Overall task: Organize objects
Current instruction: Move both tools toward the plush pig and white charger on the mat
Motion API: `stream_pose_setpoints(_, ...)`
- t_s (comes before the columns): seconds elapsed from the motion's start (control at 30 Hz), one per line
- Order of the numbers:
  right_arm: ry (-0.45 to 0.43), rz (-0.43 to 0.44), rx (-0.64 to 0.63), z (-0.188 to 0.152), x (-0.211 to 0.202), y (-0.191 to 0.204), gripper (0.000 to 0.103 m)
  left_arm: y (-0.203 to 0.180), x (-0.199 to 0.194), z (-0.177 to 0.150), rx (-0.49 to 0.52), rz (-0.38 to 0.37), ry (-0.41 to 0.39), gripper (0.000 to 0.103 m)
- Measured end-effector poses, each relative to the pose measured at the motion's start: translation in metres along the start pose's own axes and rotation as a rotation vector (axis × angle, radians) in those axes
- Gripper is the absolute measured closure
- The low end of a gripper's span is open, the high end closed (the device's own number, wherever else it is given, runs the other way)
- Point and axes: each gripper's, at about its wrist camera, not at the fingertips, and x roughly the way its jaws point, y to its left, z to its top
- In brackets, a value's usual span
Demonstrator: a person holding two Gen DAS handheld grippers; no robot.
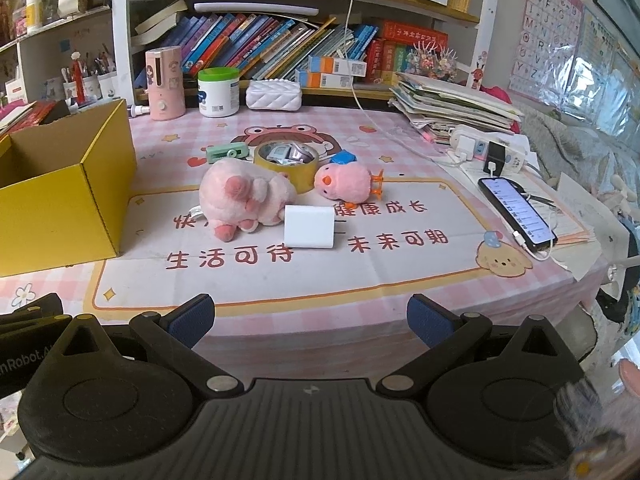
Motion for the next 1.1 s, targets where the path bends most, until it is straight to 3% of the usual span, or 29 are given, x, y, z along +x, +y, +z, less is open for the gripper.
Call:
stream_pose_setpoints(0.47,0.008,0.029,-0.021,0.002,0.008,-0.001,0.000,-0.004,0.013,0.006,0.010,-0.028,0.005,0.000)
stream_pose_setpoints(0.77,-0.009,0.088,-0.033,0.018,0.026,-0.015,0.000,-0.014,0.028,0.019,-0.040,-0.064,0.030,0.000)
stream_pose_setpoints(1.1,-0.034,0.114,-0.087,0.038,0.058,-0.030,0.000,-0.036,0.044,0.030,-0.042,-0.031,0.038,0.000)
